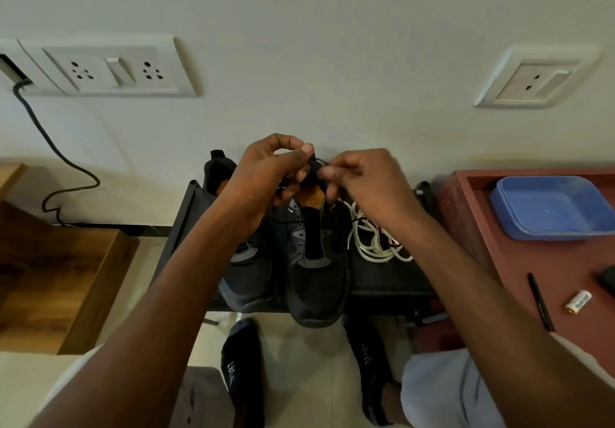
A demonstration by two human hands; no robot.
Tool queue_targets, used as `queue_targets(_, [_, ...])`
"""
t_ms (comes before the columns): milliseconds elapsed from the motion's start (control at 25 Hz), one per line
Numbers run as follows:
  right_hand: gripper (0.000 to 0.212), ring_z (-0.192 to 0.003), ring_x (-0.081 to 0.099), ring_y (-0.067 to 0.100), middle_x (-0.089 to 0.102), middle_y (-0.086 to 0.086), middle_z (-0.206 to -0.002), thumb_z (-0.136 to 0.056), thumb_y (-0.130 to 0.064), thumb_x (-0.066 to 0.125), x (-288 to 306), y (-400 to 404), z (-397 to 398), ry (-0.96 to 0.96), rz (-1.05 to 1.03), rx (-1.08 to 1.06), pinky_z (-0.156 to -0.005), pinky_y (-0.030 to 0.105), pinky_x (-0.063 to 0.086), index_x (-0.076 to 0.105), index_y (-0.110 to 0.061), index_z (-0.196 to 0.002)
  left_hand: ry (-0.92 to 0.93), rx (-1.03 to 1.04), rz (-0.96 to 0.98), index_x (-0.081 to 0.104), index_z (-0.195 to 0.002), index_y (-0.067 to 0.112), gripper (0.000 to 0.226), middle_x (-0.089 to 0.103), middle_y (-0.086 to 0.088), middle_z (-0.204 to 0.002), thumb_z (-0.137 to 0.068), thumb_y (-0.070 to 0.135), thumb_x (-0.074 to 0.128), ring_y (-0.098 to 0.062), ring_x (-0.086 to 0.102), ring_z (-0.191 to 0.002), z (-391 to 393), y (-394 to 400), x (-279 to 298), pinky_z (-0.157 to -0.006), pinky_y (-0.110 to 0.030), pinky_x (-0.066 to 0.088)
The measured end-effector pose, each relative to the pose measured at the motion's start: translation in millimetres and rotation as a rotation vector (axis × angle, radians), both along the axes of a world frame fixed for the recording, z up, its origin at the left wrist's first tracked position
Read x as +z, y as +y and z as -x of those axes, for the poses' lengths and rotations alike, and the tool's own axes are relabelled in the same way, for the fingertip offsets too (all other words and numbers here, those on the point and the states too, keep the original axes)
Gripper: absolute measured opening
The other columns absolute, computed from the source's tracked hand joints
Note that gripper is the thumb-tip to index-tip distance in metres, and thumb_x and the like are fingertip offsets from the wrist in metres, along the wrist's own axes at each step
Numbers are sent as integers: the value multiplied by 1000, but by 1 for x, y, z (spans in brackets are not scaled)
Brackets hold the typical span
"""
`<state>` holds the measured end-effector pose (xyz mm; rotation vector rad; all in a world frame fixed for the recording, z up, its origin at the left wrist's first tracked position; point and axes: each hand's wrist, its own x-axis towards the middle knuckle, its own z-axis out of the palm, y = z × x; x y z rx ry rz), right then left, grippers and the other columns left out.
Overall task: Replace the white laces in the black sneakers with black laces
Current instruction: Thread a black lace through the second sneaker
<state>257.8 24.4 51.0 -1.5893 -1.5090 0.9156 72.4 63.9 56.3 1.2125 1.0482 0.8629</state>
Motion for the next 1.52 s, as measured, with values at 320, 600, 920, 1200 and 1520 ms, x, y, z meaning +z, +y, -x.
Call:
queue_targets(320, [47, -114, 61, 3, 69, -12, -126, -83, -25, 88, 1, -3, -3, -177, 139, 105, -96, 23, 42, 71, -27, -127, -1, 46, 87, 59, -101, 13, 14, 54, -1, -65, -104, 27, 60, -13, 28, -47, 10, -1, -17, -44, -25, 19])
queue_targets(600, [11, -82, 72, 28, 76, 6, -88, -94, -23, 72, -20, 7, -20, -630, 133, -211, -71, 35, 56, 81, -23, -100, 152, -53, 89, 63, -101, 12, 14, 56, -4, -70, -106, 24, 58, -11, 38, -47, 8, 4, -33, -42, -22, 28])
queue_targets(920, [31, -88, 76, 14, 80, 0, -93, -84, -15, 86, -23, 13, 8, -88, 197, 171, -84, 29, 58, 76, -22, -113, 129, -64, 121, 67, -97, 11, 15, 60, -3, -67, -101, 27, 66, -12, 45, -50, 2, 3, -46, -43, -23, 31])
queue_targets(1200, [32, -60, 73, 12, 79, -2, -81, -94, 5, 57, -19, 3, -10, -327, 312, 212, -63, 26, 57, 76, -21, -99, 202, -54, 112, 68, -103, 4, 11, 71, -9, -80, -103, 12, 60, -15, 61, -61, 2, -12, -44, -52, -24, 46])
queue_targets(1520, [12, -57, 64, 3, 78, 8, -79, -94, -18, 77, 3, -58, 3, -98, 257, 352, -56, 18, 50, 78, -12, -105, 121, 64, 93, 68, -105, -1, 16, 75, -19, -85, -95, 10, 72, -22, 71, -69, 12, -88, -26, -64, -28, 60])
